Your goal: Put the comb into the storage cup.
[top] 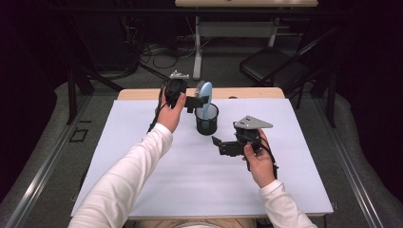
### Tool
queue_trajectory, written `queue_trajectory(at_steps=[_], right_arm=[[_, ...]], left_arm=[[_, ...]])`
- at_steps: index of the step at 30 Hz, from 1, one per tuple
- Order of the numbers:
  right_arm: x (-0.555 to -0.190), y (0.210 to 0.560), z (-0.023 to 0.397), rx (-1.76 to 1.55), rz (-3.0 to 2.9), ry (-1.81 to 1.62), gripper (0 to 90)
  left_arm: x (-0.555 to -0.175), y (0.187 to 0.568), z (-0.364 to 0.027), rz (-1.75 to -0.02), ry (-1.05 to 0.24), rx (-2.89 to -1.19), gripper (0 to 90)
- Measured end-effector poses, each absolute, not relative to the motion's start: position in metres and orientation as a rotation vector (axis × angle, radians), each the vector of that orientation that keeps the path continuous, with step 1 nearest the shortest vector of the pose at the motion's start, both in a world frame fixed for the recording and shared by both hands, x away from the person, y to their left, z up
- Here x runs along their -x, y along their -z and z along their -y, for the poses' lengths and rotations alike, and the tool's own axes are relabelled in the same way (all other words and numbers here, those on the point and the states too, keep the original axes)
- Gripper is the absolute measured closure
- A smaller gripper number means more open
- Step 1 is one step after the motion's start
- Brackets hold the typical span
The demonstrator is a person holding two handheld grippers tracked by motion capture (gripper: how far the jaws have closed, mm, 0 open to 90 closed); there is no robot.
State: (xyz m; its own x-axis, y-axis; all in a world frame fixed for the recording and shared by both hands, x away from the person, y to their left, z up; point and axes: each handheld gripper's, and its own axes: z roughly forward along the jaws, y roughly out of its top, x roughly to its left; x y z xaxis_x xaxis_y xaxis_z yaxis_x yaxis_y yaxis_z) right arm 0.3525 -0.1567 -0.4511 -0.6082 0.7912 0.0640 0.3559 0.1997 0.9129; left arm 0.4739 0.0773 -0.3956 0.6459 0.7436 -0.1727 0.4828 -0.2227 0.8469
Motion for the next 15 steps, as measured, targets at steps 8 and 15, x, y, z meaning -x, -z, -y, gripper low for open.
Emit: queue_trajectory(at_steps=[8, 15], right_arm=[[-0.353, 0.451, 0.157, -1.068, -2.056, -1.385, 5.5], [-0.351, 0.449, 0.157, -1.062, -2.060, -1.366, 5.5]], left_arm=[[-0.460, 0.397, -0.097, -0.946, -0.305, -1.897, 0.5], [-0.448, 0.401, -0.118, -0.948, -0.278, -1.877, 0.4]])
